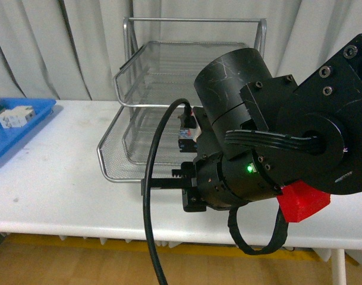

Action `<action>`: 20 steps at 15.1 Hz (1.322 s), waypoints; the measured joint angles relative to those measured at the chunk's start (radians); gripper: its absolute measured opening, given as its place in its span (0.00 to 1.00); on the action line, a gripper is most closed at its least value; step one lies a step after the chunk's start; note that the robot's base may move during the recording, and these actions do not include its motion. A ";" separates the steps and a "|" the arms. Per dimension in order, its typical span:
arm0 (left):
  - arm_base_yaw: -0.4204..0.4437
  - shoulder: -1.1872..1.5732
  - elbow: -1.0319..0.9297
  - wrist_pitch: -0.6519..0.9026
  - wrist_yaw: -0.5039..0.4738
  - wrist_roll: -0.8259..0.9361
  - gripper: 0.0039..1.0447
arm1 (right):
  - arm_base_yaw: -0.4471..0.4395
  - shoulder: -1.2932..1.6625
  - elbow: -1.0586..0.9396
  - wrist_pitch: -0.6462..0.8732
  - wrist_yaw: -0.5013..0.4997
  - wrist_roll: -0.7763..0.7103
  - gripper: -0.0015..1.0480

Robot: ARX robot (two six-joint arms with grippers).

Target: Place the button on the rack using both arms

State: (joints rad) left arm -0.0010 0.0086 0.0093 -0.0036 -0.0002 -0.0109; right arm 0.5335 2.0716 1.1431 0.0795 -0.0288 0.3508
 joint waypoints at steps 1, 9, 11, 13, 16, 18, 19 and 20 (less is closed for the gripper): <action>0.000 0.000 0.000 0.000 0.000 0.000 0.94 | -0.010 0.014 0.012 -0.002 0.000 -0.001 0.02; 0.000 0.000 0.000 0.000 0.000 0.000 0.94 | -0.116 0.145 0.241 -0.068 0.001 -0.037 0.02; 0.000 0.000 0.000 0.000 0.000 0.000 0.94 | -0.143 0.176 0.312 -0.080 0.004 -0.049 0.02; 0.000 0.000 0.000 0.000 0.000 0.000 0.94 | -0.171 0.192 0.375 -0.113 0.010 -0.056 0.02; 0.000 0.000 0.000 0.000 0.000 0.000 0.94 | -0.180 0.203 0.380 -0.110 0.013 -0.051 0.02; 0.000 0.000 0.000 0.000 0.000 0.000 0.94 | -0.179 0.175 0.317 -0.072 0.006 -0.031 0.02; 0.000 0.000 0.000 0.000 0.000 0.000 0.94 | -0.172 0.135 0.251 -0.038 -0.013 -0.016 0.02; 0.000 0.000 0.000 0.000 0.000 0.000 0.94 | -0.164 0.071 0.164 0.007 -0.038 0.003 0.02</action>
State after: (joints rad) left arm -0.0010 0.0086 0.0093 -0.0040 -0.0002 -0.0105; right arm 0.3698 2.1422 1.3071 0.0868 -0.0669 0.3534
